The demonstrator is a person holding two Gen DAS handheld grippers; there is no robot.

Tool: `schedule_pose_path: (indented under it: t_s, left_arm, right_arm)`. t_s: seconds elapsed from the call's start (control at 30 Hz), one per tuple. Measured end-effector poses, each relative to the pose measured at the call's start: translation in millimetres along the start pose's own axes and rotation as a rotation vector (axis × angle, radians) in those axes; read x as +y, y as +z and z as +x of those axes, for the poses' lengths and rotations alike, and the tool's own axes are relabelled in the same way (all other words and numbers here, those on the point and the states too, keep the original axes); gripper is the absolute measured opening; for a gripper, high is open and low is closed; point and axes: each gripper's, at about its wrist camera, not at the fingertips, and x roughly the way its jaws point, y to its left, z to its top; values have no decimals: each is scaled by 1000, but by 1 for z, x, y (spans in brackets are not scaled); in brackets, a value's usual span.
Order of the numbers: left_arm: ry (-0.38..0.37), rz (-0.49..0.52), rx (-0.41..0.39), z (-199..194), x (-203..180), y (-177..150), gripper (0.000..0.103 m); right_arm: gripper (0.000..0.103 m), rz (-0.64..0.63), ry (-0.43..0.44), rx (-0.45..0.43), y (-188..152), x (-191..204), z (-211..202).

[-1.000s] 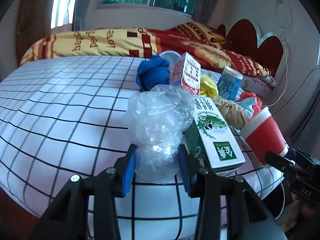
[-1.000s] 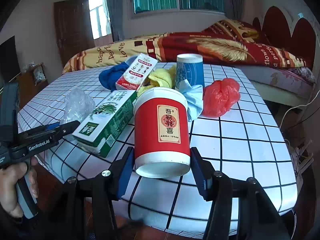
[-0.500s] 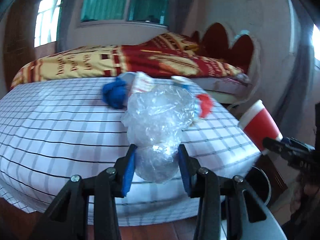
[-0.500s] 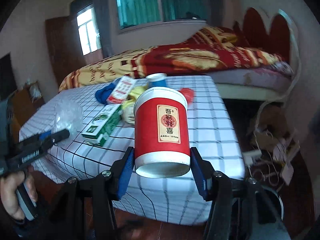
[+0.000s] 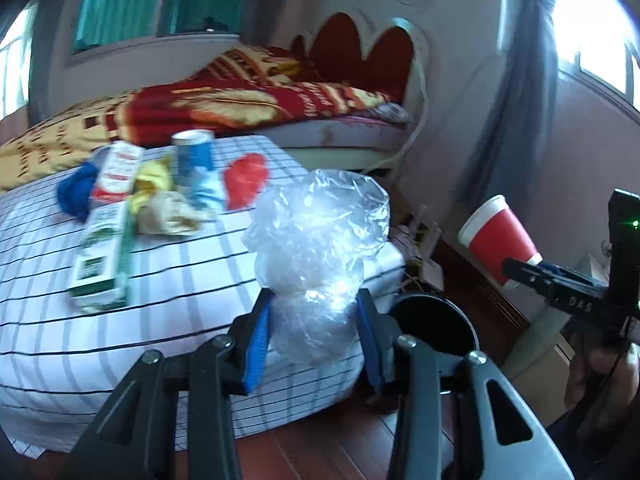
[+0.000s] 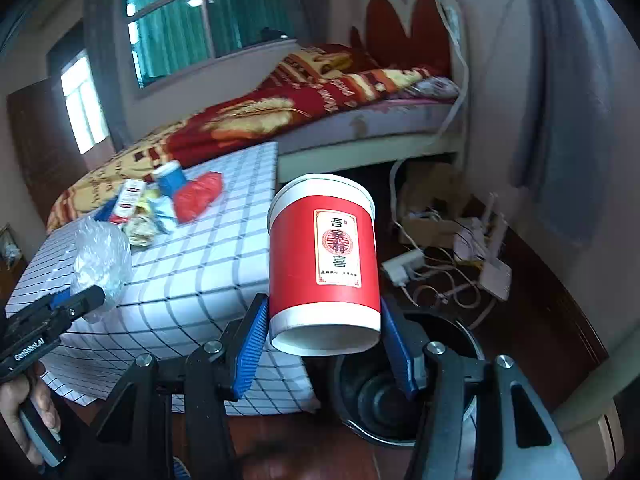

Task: Collect trash
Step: 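Carry the red cup and plastic bag over the black bin and release both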

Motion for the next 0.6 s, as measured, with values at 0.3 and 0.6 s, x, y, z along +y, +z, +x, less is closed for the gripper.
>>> schedule_pose_path:
  t_s: [0.3,0.6]
  left_arm:
    - [-87,84,42,23,-58,-1,42]
    - [-151,144,86,43,-101,-6,42]
  right_arm:
    - [57,66,-64,27,-23,-49,-8]
    - [57,103,-112,62,-44,-82,-15]
